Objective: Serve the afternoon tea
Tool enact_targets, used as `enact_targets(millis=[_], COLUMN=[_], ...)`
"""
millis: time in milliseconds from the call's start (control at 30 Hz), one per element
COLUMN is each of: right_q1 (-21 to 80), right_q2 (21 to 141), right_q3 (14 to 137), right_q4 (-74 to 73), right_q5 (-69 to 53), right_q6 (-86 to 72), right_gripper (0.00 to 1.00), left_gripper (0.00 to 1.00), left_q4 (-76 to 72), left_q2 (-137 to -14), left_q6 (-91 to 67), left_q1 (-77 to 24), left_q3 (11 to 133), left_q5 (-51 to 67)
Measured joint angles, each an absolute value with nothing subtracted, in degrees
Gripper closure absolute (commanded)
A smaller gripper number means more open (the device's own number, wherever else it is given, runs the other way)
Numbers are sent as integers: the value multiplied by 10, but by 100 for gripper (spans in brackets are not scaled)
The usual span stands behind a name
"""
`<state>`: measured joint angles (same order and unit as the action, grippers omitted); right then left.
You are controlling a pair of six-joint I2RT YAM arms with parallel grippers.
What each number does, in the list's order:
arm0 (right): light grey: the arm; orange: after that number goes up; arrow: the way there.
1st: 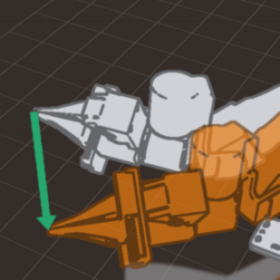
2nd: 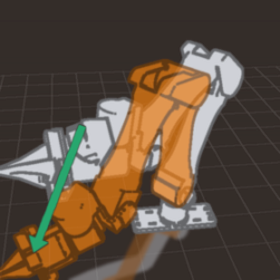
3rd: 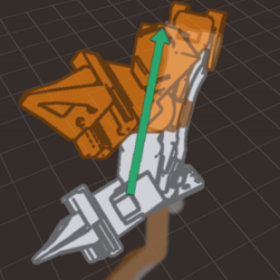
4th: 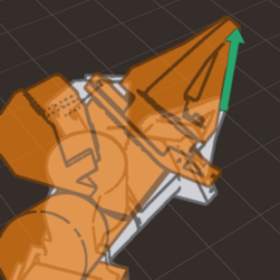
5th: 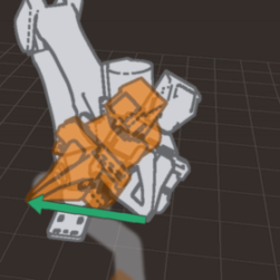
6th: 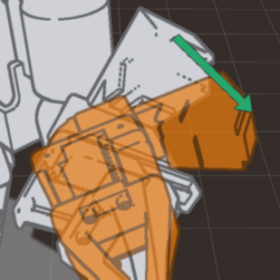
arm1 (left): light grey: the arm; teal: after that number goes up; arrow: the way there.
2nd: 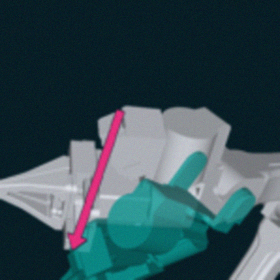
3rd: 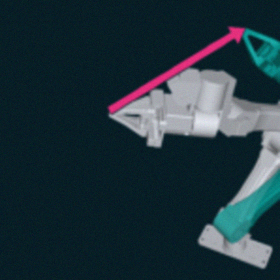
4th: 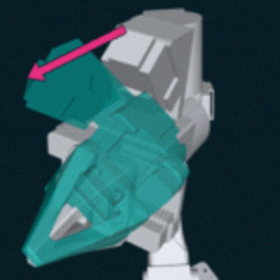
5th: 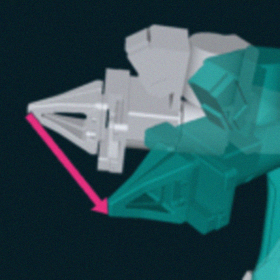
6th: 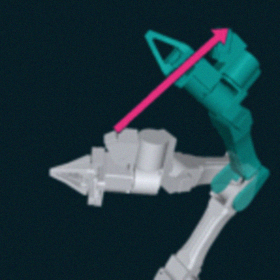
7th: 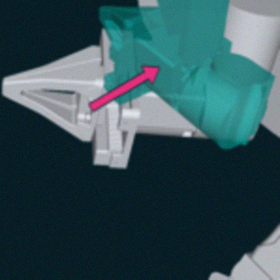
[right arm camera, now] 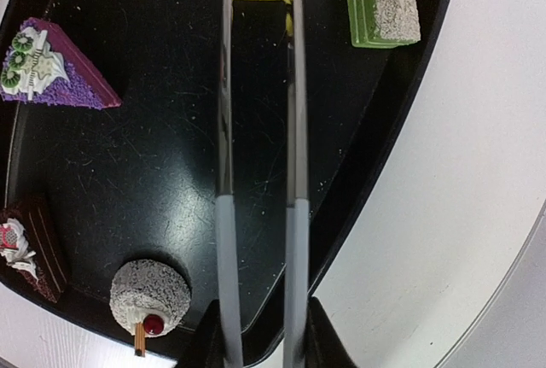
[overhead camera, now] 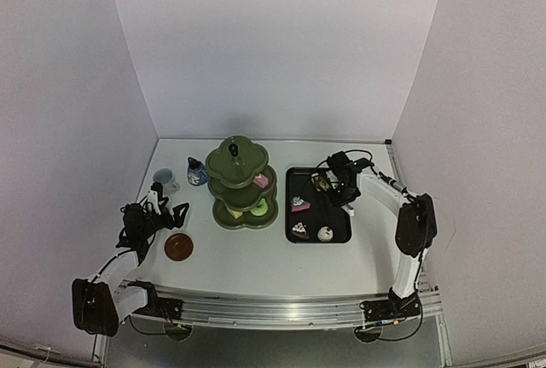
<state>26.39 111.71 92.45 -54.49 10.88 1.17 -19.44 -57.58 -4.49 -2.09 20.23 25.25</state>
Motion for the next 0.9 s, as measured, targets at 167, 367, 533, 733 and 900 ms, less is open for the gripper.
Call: enact_targets(millis=[167, 367, 533, 733, 900], right_q1=[264, 285, 348, 432, 492], right_q2=[1120, 1081, 1003, 951, 944], right_q3=[928, 932, 967, 1022, 1049], right_q4=[-546, -562, -604, -696, -753], right_q5=[98, 91, 110, 135, 135], right_q6=[12, -15, -45, -99, -140], right_gripper=[100, 100, 100, 100, 100], left_gripper=[0, 0, 0, 0, 0], left_q4=[-194, -195, -194, -189, -189], left_q2=[-574, -574, -574, -574, -574], left_q6=[-45, -79, -127, -175, -195], left_q1=[-21, -20, -14, -4, 14], left_q3=[202, 202, 202, 202, 202], left_q5=[248, 234, 213, 195, 193])
